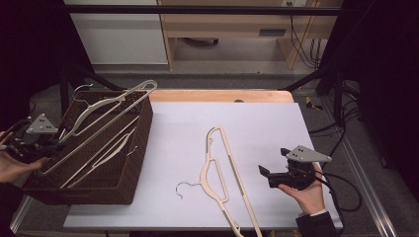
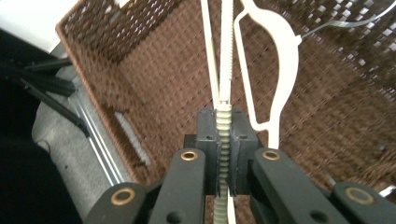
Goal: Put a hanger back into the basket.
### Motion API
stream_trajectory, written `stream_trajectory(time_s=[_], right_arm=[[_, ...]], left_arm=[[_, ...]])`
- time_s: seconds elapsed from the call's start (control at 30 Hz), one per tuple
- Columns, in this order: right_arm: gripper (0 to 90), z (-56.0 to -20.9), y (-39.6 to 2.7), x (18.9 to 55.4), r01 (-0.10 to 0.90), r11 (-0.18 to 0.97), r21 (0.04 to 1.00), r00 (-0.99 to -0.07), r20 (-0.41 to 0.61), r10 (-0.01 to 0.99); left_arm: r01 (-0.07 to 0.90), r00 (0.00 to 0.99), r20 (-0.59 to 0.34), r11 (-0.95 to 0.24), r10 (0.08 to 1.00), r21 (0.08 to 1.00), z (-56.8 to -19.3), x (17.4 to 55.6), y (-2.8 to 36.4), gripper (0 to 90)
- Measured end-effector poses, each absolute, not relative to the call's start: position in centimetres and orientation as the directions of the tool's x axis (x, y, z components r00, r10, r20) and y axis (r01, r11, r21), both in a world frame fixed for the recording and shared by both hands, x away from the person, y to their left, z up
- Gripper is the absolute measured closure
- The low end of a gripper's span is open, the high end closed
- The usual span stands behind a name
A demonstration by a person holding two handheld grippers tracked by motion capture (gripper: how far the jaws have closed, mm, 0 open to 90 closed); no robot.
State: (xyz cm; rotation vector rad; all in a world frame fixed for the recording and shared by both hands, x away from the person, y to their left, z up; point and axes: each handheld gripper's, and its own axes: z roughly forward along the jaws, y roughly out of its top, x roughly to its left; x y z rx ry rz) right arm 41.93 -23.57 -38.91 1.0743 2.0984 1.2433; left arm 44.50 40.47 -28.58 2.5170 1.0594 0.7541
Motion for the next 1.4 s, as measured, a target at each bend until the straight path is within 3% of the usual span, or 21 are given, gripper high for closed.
stream_trajectory(time_s=[0.4,1.13,1.3,1.4], right_arm=[[5.8,-39.0,-23.5,42.0,0.39,0.286,0.875,-0.585,-0.005,0.811],[6.1,-39.2,-23.2,42.0,0.396,0.297,0.869,-0.592,-0.006,0.806],[6.1,-39.2,-23.1,42.0,0.398,0.295,0.869,-0.592,-0.002,0.806],[6.2,-39.1,-23.0,42.0,0.395,0.299,0.869,-0.595,-0.006,0.804]], left_arm=[[0.636,0.531,0.343,-0.633,0.774,0.442,-30.5,44.3,42.6,85.5],[0.679,0.547,0.395,-0.667,0.738,0.305,-37.8,45.7,40.4,85.2],[0.665,0.564,0.364,-0.67,0.741,0.331,-37.9,45.3,40.1,83.4],[0.65,0.567,0.35,-0.666,0.745,0.365,-37.2,44.9,39.8,77.3]])
